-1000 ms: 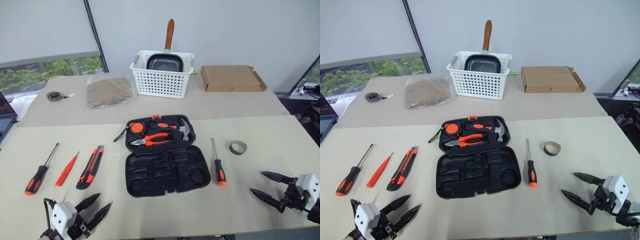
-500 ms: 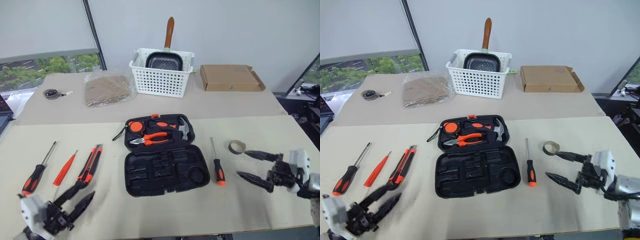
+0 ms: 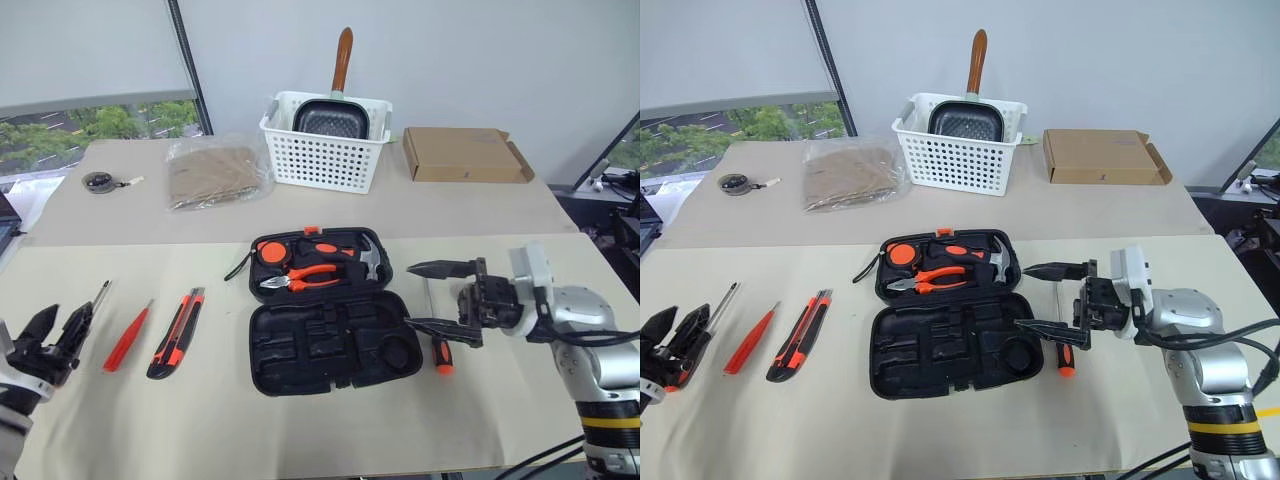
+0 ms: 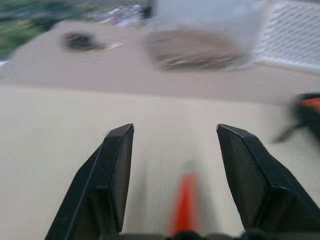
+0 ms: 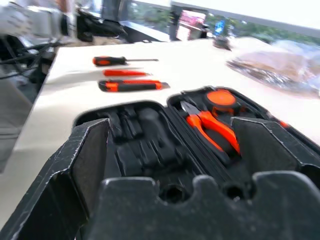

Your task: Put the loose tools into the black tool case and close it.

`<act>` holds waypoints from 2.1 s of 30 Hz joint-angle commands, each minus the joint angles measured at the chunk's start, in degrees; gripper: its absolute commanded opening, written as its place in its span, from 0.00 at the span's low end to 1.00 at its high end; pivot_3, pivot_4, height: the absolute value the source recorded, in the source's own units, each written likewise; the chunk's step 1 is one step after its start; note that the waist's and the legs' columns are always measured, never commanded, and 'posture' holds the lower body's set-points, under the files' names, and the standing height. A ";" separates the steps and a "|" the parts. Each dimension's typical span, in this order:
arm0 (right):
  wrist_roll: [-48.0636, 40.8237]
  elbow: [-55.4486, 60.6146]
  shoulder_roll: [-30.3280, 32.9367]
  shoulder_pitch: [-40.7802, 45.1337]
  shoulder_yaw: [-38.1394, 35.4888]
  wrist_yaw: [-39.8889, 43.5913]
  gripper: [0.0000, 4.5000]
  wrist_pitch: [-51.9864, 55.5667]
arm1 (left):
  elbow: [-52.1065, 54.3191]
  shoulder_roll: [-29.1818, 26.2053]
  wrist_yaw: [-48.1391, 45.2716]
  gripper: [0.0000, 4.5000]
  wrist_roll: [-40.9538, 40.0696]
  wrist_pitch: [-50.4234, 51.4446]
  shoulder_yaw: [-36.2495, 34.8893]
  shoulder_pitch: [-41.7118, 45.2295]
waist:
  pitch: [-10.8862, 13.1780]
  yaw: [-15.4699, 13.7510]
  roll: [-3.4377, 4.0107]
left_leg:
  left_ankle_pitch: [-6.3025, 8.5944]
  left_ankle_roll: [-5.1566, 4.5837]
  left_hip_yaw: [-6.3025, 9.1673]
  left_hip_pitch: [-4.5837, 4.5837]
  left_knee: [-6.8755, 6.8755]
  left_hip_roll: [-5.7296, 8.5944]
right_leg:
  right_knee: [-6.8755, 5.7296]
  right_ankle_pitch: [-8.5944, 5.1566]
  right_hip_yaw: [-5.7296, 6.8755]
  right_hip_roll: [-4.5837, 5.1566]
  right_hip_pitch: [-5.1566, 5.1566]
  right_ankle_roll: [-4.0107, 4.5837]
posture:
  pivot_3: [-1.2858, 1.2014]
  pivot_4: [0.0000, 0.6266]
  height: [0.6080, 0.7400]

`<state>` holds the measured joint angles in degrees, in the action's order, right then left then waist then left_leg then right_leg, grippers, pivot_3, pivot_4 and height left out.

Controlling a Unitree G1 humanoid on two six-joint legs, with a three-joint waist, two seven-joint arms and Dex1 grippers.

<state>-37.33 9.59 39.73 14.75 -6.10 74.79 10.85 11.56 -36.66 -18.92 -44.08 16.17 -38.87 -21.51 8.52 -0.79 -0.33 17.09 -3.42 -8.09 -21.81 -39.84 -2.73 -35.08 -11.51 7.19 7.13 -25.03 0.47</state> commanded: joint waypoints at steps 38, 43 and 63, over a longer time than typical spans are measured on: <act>-2.05 4.55 -0.89 4.40 1.24 -1.77 1.00 3.31 | -20.04 -9.26 -14.14 0.21 11.31 7.65 -1.05 15.76 | 0.01 0.03 -0.10 | -0.27 1.05 -0.05 0.36 0.12 -0.22 | -0.80 -0.07 0.05 0.30 -0.27 0.45 | 0.52 0.24 0.70; -1.49 2.82 0.10 4.32 0.28 -1.55 1.00 2.80 | -6.30 -9.93 -23.47 0.21 8.52 4.49 5.26 21.10 | -0.11 -0.86 -0.82 | -0.38 1.21 0.14 -0.07 0.06 -0.22 | -0.77 0.05 0.21 0.37 -0.71 0.63 | 0.52 0.24 0.70; 1.40 7.41 4.38 -14.89 -12.75 -5.57 1.00 -0.47 | -12.64 -4.88 -50.55 0.21 38.32 -14.95 54.62 51.15 | -0.14 -0.86 -0.76 | -0.75 0.75 -0.17 -0.16 -0.04 -0.13 | -0.65 -0.09 0.01 -0.41 -0.33 0.38 | 0.52 0.24 0.70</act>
<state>-34.99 13.75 43.33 0.45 -16.00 70.20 11.39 -1.32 -42.08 -69.81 -6.58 1.25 15.42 28.49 8.38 -1.65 -1.09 16.38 -2.73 -8.26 -21.95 -39.89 -2.89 -35.74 -11.60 7.16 6.69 -25.35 0.84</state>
